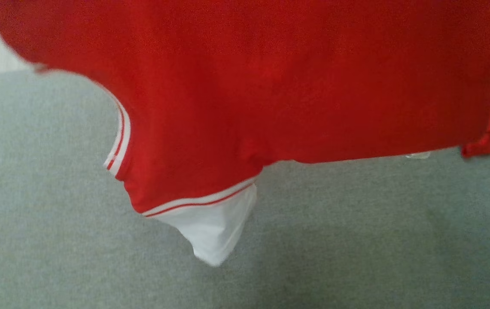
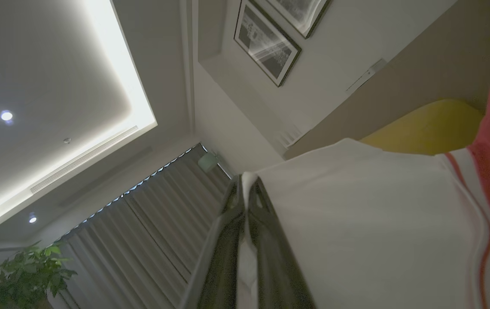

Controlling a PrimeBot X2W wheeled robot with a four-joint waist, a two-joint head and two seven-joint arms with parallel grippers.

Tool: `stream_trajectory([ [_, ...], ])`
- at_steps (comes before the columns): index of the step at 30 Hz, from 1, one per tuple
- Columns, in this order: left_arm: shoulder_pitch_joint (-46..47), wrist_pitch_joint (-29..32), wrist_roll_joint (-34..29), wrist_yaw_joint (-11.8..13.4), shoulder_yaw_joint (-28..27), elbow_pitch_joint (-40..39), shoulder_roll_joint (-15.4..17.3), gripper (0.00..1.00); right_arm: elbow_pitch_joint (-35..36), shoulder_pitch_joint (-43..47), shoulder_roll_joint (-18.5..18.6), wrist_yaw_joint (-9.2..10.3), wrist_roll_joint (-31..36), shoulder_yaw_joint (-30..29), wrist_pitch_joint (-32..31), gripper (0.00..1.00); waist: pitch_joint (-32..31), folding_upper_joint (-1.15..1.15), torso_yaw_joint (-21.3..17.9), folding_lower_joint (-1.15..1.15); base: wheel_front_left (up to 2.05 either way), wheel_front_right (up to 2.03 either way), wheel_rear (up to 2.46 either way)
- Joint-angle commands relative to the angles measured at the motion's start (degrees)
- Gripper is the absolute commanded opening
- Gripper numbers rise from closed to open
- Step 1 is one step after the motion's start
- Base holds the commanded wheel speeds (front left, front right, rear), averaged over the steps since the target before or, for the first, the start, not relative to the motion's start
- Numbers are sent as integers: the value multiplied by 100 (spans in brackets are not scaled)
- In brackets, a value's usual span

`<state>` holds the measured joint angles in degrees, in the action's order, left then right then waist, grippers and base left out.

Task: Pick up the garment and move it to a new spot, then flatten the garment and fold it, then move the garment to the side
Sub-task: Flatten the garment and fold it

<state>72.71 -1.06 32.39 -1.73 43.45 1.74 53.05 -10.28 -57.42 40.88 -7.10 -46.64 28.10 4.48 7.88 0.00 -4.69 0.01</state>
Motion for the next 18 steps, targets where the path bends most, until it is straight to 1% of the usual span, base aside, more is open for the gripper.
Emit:
stream_trajectory([
  [1,387,43,-31,-14,-284,42,156,0,26,-196,4,-39,61,16,-19,0,291,0,115,-1,0,0,0],
  [4,687,15,-169,-118,-165,567,-169,0,-414,-641,-146,-39,129,379,86,0,668,0,218,-1,0,0,0],
  [7,1162,-234,-529,-166,-59,1107,-512,0,-852,-1144,-306,-39,232,620,385,0,1036,0,333,-1,0,0,0],
  [9,1524,-547,-784,-93,-53,1482,-781,0,-1173,-1475,-471,-39,241,630,688,0,1225,0,402,-1,0,0,0],
  [13,2136,-1151,-1178,71,-59,2150,-1261,0,-1811,-2113,-651,-39,608,593,984,0,1451,0,533,-1,0,0,0],
  [15,2311,-1292,-1273,85,-72,2365,-1431,0,-1987,-2327,-672,-39,796,600,1029,0,1526,0,600,-1,0,0,0],
  [18,2269,-1374,-1289,51,-114,2512,-1547,0,-2045,-2372,-590,-39,912,877,1046,0,1623,0,711,-1,0,0,0],
])
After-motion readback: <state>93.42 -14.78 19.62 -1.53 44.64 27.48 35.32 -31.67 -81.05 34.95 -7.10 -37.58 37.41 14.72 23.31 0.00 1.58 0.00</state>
